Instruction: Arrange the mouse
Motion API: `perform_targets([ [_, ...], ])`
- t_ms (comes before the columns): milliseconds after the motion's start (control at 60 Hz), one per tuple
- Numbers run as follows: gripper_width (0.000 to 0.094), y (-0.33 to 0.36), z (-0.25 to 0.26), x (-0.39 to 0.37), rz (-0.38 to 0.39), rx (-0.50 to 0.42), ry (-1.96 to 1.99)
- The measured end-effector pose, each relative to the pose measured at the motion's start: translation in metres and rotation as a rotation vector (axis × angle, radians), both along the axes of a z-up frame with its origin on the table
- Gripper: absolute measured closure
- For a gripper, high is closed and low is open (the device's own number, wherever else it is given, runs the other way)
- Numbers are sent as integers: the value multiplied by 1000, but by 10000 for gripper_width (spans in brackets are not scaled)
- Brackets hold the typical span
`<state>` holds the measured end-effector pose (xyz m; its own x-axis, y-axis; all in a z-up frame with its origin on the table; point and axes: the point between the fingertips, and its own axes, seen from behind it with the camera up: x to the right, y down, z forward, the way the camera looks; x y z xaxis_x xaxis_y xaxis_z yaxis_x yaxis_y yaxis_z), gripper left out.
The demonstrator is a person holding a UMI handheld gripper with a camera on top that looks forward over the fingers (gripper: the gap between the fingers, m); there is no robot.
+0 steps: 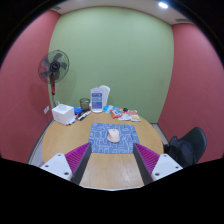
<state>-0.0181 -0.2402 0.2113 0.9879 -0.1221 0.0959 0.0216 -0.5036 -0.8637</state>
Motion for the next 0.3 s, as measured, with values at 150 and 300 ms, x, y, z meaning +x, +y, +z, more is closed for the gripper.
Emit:
perform_targets([
  [150, 94, -14, 6, -8, 0, 7, 8],
  [300, 95, -18, 15, -8, 4, 16, -13],
])
